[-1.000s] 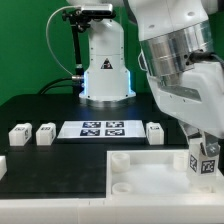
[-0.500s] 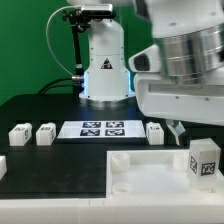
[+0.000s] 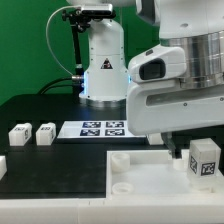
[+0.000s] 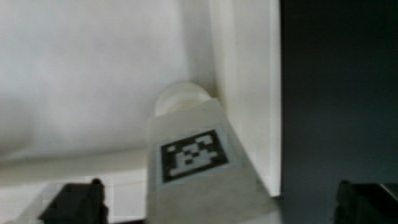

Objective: Assemble one leg

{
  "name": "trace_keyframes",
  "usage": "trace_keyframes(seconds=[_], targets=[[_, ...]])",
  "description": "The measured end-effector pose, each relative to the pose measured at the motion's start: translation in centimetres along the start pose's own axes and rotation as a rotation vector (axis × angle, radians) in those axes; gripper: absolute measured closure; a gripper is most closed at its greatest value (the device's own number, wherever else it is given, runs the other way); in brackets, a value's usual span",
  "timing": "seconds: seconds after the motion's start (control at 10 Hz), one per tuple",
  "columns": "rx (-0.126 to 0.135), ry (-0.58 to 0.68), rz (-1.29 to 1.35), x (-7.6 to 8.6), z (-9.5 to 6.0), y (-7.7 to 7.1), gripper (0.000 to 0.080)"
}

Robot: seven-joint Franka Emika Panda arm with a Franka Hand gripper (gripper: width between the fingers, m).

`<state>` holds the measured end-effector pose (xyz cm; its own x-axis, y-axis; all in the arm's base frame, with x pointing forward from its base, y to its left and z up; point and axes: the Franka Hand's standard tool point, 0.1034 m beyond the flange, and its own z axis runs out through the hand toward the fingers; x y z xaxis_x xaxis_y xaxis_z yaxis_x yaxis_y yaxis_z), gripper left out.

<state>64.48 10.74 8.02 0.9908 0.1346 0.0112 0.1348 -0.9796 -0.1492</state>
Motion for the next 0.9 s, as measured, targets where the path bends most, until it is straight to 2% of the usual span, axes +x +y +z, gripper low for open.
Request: trace_keyframes(seconds=[0.1, 0.2, 0.3, 0.4, 0.5, 0.6, 0.7, 0.9], targets=[[-0.001, 0.008, -0.081, 0.1, -0.1, 0.9, 0.015], [0.001, 0.01, -0.008, 0.1, -0.1, 0.8, 0.015], [0.001, 0.01, -0.024, 0.1, 0.0, 0.7, 0.0297], [0.007, 0.01, 0.046, 0.1, 0.0, 0.5, 0.0297], [0.02, 0.009, 0.174, 0.1, 0.0, 0.1, 0.0436], [0.022, 0.008, 0.266, 0.1, 0.1, 0.1, 0.0508], [0.022, 0.011, 0.377, 0.1, 0.1, 0.0, 0.0508], [0.001, 0.053, 0.68, -0.2, 0.2, -0.1, 0.0508]])
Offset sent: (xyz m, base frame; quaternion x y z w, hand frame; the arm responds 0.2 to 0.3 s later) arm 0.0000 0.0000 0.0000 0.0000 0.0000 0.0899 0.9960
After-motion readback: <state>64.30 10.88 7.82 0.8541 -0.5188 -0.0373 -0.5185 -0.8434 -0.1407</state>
